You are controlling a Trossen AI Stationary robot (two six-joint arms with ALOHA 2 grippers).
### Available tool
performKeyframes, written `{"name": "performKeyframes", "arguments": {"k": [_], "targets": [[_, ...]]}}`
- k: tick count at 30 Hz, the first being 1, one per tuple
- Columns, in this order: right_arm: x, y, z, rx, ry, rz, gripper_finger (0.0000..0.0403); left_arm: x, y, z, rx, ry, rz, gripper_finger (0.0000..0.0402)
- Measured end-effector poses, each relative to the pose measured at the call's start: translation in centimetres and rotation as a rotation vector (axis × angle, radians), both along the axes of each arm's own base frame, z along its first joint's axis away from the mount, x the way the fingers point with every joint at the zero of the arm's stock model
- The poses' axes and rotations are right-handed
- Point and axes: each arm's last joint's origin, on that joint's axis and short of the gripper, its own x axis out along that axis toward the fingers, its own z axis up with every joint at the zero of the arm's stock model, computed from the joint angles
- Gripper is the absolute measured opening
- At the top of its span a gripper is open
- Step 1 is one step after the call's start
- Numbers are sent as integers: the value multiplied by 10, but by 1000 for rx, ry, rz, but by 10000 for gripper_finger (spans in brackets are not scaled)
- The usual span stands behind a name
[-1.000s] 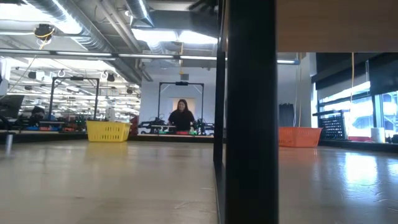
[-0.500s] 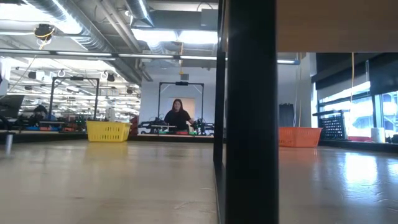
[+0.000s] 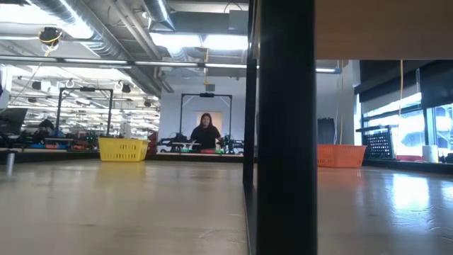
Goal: Stack baskets on shelf by color
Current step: Stack the right black bin on top of the black bin
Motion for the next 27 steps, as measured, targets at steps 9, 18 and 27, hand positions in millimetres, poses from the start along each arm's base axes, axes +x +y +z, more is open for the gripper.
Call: {"name": "performKeyframes", "arguments": {"k": [9,18,27], "targets": [[-26,8,6,223,17,148,0,6,-7,1,-157,26,-211,82],[-27,20,-35,277,236,139,0,14,-14,8,-227,-39,-383,82],[-21,38,-74,372,403,67,0,15,-11,8,-251,-53,-353,82]]}}
